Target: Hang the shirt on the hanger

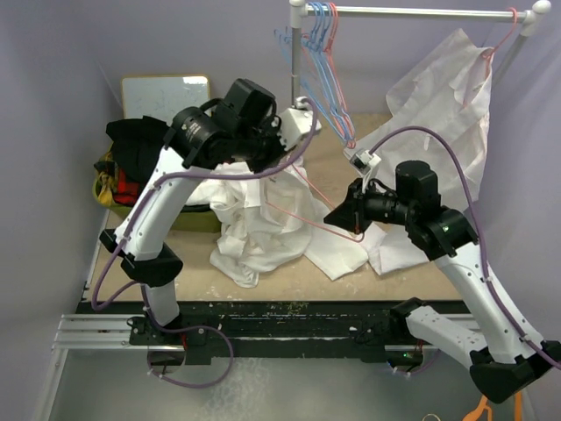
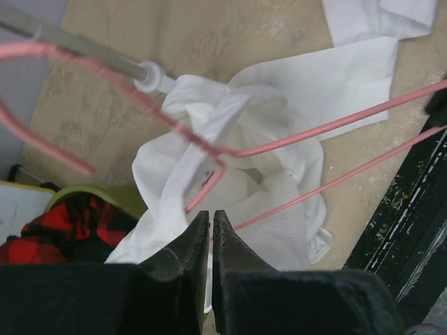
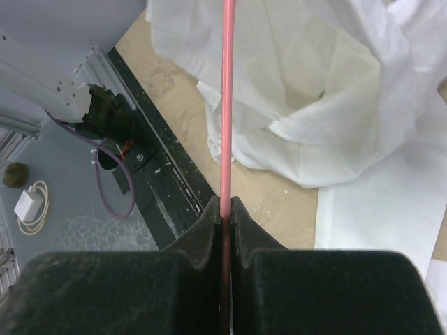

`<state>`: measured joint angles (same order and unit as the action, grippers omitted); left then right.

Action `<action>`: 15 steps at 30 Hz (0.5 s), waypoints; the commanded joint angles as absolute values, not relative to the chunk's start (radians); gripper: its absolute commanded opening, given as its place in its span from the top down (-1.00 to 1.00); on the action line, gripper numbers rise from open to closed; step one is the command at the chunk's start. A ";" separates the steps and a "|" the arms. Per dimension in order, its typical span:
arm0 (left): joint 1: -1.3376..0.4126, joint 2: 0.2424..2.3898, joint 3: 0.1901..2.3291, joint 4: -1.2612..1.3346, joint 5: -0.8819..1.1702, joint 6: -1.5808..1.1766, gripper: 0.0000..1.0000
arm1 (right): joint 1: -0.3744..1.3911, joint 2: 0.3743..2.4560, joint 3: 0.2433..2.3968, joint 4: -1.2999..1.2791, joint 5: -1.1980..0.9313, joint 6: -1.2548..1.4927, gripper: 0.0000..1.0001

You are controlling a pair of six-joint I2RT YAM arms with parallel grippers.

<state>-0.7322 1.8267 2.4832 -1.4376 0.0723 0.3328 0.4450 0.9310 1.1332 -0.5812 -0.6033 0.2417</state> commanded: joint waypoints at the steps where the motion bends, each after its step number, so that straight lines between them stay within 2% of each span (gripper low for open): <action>1: -0.883 1.827 2.578 -1.439 0.088 0.321 0.84 | 0.446 0.937 1.097 -0.390 -0.660 0.240 1.00; 7: -0.992 1.826 2.625 -1.458 0.079 0.336 0.90 | 0.447 0.882 0.942 -0.054 -0.639 0.411 1.00; 11: -0.980 1.795 2.599 -1.411 -0.097 0.325 1.00 | 0.447 0.902 0.893 -0.017 -0.636 0.423 1.00; 13: -0.842 1.780 2.583 -1.381 -0.114 0.278 1.00 | 0.446 0.890 0.859 0.002 -0.619 0.431 1.00; 14: -0.717 1.773 2.579 -1.372 -0.026 0.249 0.98 | 0.447 0.887 0.843 0.012 -0.614 0.436 1.00; 15: -0.607 1.749 2.551 -1.364 0.075 0.234 0.85 | 0.446 0.884 0.830 0.020 -0.610 0.442 1.00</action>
